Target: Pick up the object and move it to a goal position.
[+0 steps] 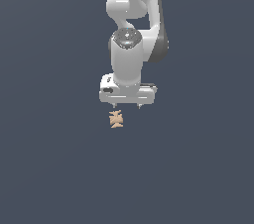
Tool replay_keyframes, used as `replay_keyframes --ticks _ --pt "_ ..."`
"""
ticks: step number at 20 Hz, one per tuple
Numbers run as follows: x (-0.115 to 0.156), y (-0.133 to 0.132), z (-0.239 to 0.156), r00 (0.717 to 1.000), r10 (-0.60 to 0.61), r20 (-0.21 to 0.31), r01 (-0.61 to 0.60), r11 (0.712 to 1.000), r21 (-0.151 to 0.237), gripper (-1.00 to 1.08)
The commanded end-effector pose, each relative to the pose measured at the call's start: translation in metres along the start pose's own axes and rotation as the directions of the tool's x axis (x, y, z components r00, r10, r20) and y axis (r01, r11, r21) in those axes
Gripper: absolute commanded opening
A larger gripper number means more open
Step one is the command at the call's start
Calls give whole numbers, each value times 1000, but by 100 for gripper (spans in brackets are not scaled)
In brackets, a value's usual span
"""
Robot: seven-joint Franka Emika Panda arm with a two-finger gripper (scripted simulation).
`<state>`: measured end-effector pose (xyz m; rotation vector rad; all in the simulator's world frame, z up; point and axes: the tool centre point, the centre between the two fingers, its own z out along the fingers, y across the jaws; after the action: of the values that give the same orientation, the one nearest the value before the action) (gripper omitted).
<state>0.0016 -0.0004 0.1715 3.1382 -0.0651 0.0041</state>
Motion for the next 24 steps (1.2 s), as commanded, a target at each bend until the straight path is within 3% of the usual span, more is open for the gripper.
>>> replay_keyframes --ticks 1,13,24 --pt "0 0 0 1000 0 0 0 1000 0 100" --pt "9 0 -15 998 -54 -32 54 999 -5 100" --pt "7 9 1 997 -78 -25 78 997 -5 100"
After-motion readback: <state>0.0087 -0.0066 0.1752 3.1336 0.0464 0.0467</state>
